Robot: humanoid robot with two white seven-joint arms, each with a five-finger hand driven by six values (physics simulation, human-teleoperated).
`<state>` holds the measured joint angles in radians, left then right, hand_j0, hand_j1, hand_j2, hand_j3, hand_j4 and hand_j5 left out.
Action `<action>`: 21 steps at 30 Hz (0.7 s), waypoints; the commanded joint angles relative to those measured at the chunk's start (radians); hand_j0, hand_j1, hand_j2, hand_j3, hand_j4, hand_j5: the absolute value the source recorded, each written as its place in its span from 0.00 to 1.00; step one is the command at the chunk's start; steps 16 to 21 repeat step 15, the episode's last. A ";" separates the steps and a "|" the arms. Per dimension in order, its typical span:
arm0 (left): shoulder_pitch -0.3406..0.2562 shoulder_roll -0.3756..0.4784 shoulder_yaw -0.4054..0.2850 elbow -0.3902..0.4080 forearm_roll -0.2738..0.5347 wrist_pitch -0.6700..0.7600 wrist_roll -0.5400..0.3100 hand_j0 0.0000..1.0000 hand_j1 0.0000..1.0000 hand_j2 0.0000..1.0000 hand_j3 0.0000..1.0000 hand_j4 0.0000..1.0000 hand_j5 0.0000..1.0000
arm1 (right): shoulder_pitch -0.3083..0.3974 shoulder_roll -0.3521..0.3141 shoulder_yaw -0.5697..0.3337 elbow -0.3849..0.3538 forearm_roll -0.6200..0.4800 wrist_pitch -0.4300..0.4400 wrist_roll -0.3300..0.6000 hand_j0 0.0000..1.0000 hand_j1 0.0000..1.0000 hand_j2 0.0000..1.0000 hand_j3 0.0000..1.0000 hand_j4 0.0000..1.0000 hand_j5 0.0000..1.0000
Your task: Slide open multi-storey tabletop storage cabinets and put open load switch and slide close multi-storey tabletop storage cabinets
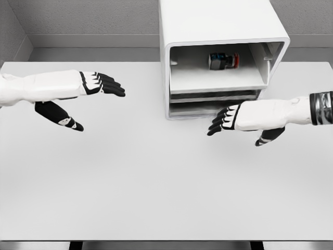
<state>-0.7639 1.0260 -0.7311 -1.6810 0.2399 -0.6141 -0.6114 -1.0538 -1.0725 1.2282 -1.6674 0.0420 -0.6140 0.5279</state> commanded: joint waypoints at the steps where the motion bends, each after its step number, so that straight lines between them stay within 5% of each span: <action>1: 0.000 0.002 0.001 0.000 0.007 0.003 0.000 1.00 1.00 1.00 1.00 1.00 1.00 | 0.006 -0.079 -0.001 -0.005 -0.010 0.003 -0.005 1.00 1.00 1.00 1.00 1.00 1.00; 9: 0.002 0.002 0.002 0.001 0.007 0.003 0.000 1.00 1.00 1.00 1.00 1.00 1.00 | 0.044 -0.147 -0.006 0.028 -0.013 0.003 -0.005 1.00 1.00 1.00 1.00 1.00 1.00; 21: 0.002 0.002 0.002 0.014 0.007 0.003 0.000 1.00 1.00 1.00 1.00 1.00 1.00 | 0.066 -0.150 -0.006 0.026 -0.016 0.003 -0.005 1.00 1.00 1.00 1.00 1.00 1.00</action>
